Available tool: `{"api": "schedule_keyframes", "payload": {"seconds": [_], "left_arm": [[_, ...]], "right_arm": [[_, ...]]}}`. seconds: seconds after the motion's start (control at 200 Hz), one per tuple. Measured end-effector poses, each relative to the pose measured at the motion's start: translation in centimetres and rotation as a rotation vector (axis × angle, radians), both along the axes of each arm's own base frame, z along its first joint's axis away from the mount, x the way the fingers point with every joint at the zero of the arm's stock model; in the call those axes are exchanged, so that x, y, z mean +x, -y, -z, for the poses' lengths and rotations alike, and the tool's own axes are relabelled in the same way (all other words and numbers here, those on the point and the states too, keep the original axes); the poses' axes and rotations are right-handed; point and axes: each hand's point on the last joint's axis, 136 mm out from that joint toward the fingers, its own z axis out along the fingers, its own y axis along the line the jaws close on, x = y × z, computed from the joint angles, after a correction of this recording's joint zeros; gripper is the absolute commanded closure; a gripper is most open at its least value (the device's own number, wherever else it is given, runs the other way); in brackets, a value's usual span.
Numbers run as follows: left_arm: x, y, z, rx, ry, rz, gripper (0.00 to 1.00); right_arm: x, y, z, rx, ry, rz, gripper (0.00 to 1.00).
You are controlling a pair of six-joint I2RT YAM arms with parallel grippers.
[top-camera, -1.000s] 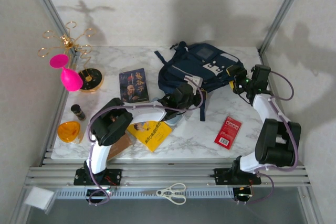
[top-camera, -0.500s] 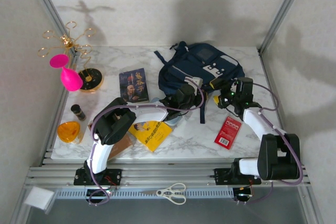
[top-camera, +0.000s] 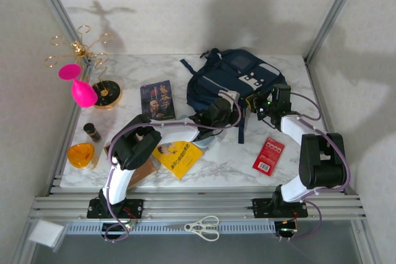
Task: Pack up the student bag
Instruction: Unzip the student bag at the top-center of the table.
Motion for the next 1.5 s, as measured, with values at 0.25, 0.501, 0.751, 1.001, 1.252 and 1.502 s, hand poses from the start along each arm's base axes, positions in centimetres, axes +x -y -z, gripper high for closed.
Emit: {"api": "schedule_keyframes", "payload": {"seconds": [0.25, 0.501, 0.751, 1.001, 1.252, 1.502], "left_arm": [[-1.0, -2.6, 1.3, 0.039, -0.086, -0.033, 1.00], [-0.7, -6.2, 0.9, 0.072, -0.123, -0.048, 1.00], [-1.3, -6.1, 0.9, 0.115, -0.145, 0.038, 1.00], [-1.1, -5.5, 0.3, 0.100, -0.178, 0.044, 1.00], [-1.3, -5.1, 1.1, 0.133, -0.213, 0.050, 1.00], [-1.0, -4.9, 0.4, 0.134, -0.209, 0.045, 1.00]], "right_arm": [[0.0, 0.8, 0.8, -0.017, -0.029, -0.039, 1.00], [0.3, 1.7, 0.2, -0.038, -0.002, -0.092, 1.00], [0.5, 2.4, 0.2, -0.091, 0.009, -0.129, 0.65], [0.0, 0.9, -0.8, -0.149, 0.058, -0.123, 0.22], [-2.6, -3.3, 0.2, -0.111, 0.007, -0.098, 0.20], [-2.9, -3.9, 1.1, -0.093, -0.038, -0.027, 0.75]]}}
